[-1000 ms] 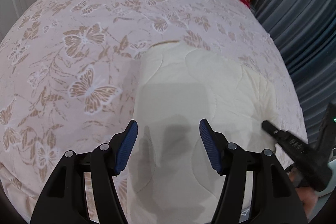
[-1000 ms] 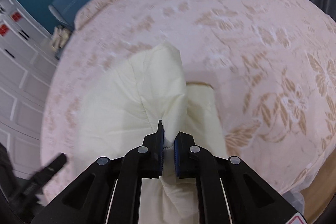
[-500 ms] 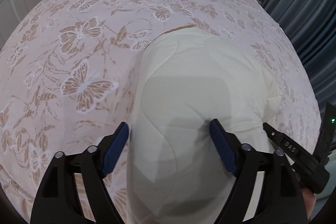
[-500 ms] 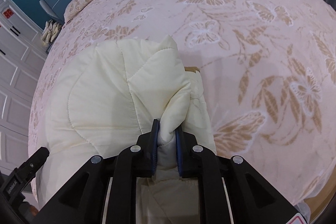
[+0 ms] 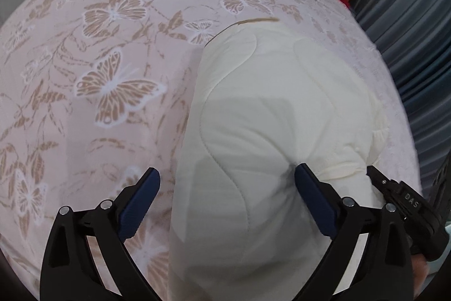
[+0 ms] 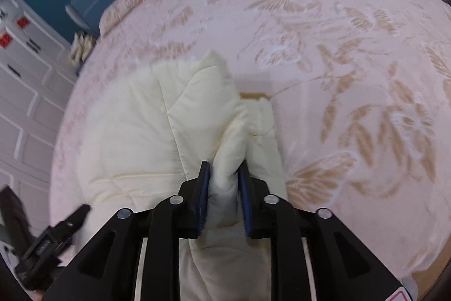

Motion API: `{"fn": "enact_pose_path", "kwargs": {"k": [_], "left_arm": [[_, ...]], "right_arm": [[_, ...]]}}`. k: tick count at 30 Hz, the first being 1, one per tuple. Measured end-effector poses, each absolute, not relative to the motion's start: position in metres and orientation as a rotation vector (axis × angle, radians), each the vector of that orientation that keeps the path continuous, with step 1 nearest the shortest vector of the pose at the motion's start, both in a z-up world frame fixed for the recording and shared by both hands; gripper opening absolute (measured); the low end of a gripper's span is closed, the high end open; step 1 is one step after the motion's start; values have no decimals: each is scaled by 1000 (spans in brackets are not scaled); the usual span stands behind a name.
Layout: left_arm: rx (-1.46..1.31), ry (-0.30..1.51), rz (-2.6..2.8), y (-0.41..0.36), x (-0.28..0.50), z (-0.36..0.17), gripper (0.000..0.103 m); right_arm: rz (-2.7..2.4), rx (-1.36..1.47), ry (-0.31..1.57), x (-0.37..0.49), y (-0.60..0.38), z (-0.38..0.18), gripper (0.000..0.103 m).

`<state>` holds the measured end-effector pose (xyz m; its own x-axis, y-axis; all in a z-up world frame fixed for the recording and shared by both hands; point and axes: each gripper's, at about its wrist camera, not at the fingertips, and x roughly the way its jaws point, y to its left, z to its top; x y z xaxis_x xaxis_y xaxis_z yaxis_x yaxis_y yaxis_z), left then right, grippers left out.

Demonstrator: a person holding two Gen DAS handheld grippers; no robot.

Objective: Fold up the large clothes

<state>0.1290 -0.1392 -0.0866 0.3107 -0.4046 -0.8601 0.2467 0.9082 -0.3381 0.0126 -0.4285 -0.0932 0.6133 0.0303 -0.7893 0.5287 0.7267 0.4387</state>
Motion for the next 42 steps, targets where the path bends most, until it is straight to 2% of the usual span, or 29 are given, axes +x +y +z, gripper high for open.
{"fn": "enact_pose_path", "kwargs": {"k": [2,4,7,12,15,16,18,20,25,26,27,28,31,38,39,41,42], "left_arm": [[-220,1191,-468,-126,126,-80,93],[-267,1210,-486,-119,124,-81,93],[-332,1261,-504,-110,121,-86,93],[-337,1288,-526,-110,108,-94,93],[-338,1279,-529,-110,105,-88,93],[-330,1260,-537,-112,104,-82,93],[-298,1236,-550,-117,103,-73,93],[-271,1228,-565,-124,104,-71,93],[-263,1274,-537,-132,107,-93,98],[-289,1284,-538,-130,108,-98,98],[-320,1298,-540,-128,110,-104,98],[-346,1315,-542,-126,111,-109,98],[-399,1341,-557,-122,114,-121,98],[-543,1410,-620,-117,125,-148,98],[-532,1410,-626,-118,125,-146,98],[-479,1404,-645,-123,123,-137,98],[-450,1398,-650,-127,122,-132,94]], "right_arm": [[-326,702,866,-3,-428,-82,33],[-327,684,898,-9,-427,-81,50],[-308,691,957,-15,-425,-89,57],[-249,808,998,-21,-423,-105,58],[-226,756,984,-21,-416,-93,23],[-217,745,960,-23,-416,-84,17],[-208,748,915,-30,-421,-76,12],[-255,731,948,-30,-427,-93,12],[-271,739,1000,-25,-425,-118,25],[-295,719,1007,-23,-424,-119,33],[-326,696,1020,-22,-424,-119,54],[-350,682,1027,-22,-425,-122,60],[-298,832,1017,-24,-436,-137,61],[-169,956,985,-12,-444,-151,62],[-144,982,982,-8,-444,-153,55],[-87,1082,967,-3,-446,-160,51],[-81,1091,964,-5,-445,-159,44]]}}
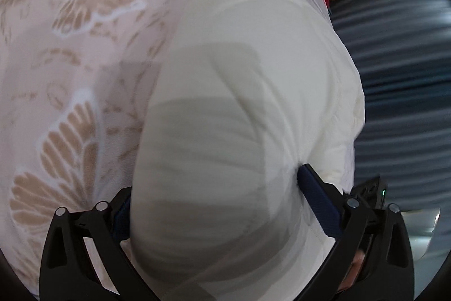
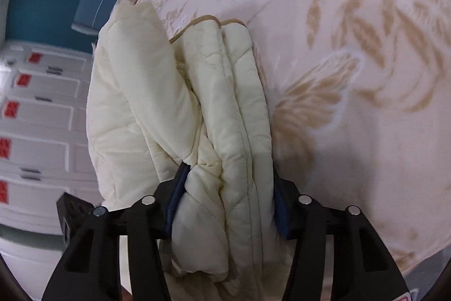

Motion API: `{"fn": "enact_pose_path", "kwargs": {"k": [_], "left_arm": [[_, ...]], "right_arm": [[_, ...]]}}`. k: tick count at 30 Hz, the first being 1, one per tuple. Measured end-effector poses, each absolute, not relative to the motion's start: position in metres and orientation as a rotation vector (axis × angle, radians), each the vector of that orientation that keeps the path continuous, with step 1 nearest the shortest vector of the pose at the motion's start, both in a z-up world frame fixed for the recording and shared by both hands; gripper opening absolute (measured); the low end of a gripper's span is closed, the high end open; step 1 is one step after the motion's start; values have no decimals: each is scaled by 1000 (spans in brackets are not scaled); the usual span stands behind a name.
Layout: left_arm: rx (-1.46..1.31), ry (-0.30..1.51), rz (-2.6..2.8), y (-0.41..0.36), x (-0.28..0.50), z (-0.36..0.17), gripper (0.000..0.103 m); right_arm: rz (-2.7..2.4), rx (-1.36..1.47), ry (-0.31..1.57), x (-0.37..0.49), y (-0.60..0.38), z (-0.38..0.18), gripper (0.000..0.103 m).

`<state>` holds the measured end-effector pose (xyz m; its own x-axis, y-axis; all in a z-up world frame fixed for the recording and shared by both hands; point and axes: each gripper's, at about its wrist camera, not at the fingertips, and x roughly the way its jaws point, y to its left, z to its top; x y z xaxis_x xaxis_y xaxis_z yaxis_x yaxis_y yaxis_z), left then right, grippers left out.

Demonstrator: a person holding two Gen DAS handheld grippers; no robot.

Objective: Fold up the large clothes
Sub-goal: 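Lift the bundle with both grippers and fold it over onto itself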

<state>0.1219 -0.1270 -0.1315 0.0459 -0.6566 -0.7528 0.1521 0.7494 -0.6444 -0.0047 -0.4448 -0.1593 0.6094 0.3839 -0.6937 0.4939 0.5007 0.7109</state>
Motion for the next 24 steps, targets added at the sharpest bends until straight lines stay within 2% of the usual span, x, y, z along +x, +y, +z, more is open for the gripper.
{"fn": "enact_pose_path", "kwargs": {"k": [1,3,4,7,15,24], "left_arm": [[-415,1384,-656,-130,119,-123,88],[-373,1356,-672,-131,116,-109,78],[-344,1335,-689,-131,112,-98,72],[-295,1295,-708,-127,105,-76,67],[-184,1176,-750,-102,70,-18,65],[-206,979,-816,-75,42,57,65]], "right_arm": [[-68,1094,952,-5,-444,-156,36],[-76,1077,937,-6,-441,-147,29],[-81,1062,928,-8,-438,-140,26],[-75,1061,905,-18,-429,-125,24],[-46,1026,841,-50,-395,-90,23],[-14,879,673,-87,-371,4,23]]}}
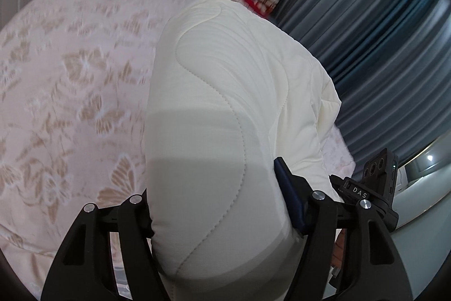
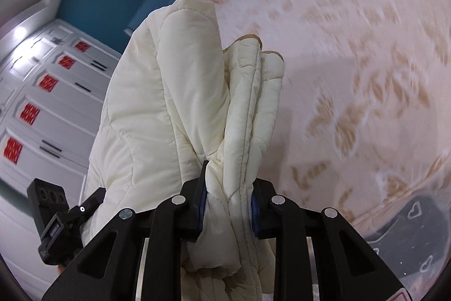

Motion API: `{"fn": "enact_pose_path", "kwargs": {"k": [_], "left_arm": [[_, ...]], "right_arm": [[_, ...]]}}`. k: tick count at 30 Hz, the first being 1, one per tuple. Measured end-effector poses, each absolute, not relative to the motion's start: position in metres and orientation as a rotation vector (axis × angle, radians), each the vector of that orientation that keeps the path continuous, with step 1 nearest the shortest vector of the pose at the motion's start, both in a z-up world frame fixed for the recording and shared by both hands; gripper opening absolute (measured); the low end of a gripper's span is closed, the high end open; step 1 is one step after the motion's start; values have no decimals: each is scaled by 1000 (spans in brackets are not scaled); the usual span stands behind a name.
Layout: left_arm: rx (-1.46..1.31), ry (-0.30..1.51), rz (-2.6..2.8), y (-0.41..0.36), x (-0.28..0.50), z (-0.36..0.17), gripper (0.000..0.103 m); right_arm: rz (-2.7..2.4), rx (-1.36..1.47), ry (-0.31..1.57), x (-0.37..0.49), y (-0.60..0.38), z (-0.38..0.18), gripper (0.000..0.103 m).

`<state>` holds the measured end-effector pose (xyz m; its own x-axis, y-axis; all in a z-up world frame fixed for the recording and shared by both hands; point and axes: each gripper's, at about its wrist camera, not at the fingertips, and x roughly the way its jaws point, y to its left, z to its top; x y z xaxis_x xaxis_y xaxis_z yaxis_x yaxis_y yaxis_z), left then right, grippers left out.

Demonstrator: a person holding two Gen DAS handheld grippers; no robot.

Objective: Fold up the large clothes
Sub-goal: 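Lift the bundle with both grippers and fold it over onto itself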

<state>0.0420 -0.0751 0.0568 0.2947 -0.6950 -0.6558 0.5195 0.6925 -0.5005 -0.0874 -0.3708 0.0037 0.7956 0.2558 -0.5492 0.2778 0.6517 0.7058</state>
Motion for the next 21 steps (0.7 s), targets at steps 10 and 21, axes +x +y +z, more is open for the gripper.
{"fn": "enact_pose_path", "kwargs": {"k": [10,21], "left_arm": [[-223,687,-879,-33,19,153,65],[-315,398,-925,38,29,222,66]], "right_arm": [[38,709,454,-104,-332,114,23],[118,519,264,-80,-273,227,23]]}}
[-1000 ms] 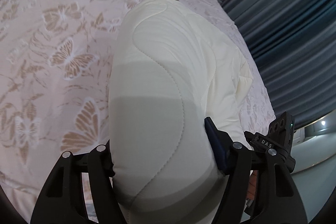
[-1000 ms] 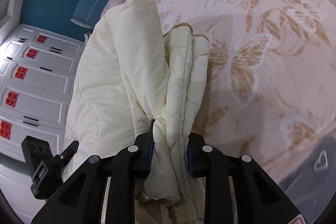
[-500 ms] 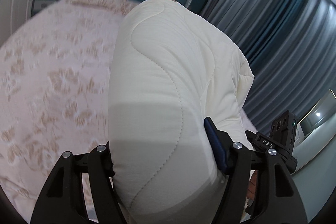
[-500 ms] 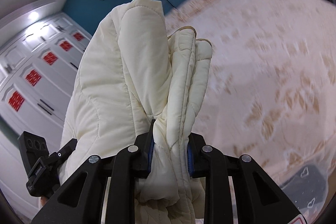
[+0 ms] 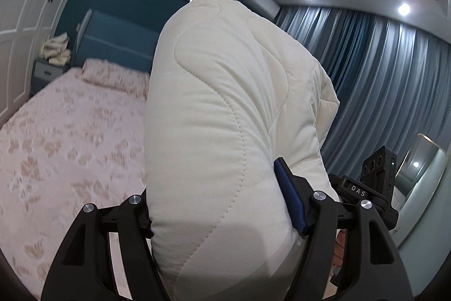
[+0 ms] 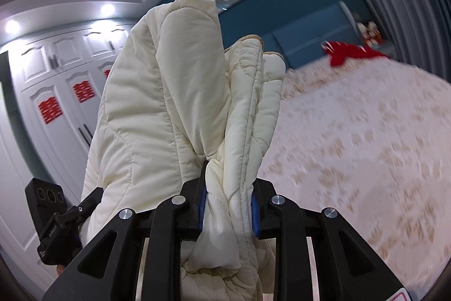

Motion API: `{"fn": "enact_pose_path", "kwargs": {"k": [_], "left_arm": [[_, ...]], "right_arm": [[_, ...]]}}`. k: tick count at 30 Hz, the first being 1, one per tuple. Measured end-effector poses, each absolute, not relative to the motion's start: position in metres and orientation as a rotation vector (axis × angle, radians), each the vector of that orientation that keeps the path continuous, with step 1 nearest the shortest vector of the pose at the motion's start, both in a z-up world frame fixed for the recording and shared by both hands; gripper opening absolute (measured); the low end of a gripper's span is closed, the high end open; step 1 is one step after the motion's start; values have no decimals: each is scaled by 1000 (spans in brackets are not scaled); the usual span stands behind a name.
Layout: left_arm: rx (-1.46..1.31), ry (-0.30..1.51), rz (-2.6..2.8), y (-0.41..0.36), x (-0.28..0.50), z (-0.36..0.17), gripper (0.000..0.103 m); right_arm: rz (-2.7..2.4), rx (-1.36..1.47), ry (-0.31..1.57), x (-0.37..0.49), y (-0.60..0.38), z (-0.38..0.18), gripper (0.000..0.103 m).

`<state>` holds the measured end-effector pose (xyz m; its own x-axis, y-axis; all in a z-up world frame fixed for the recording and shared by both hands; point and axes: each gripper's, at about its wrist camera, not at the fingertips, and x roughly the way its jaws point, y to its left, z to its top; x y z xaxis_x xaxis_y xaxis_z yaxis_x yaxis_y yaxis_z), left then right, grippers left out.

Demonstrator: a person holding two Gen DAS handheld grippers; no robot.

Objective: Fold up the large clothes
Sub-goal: 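Lift the bundle with both grippers and fold it over onto itself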

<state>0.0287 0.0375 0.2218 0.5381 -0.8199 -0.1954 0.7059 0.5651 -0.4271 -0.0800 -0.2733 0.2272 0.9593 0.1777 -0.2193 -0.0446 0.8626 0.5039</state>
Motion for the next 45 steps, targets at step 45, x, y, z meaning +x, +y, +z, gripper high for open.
{"fn": "enact_pose_path", "kwargs": {"k": [45], "left_arm": [[-435,938,-745,36,277,-73,67]], "right_arm": [[-18,624,821,200,-273,-60,23]]}}
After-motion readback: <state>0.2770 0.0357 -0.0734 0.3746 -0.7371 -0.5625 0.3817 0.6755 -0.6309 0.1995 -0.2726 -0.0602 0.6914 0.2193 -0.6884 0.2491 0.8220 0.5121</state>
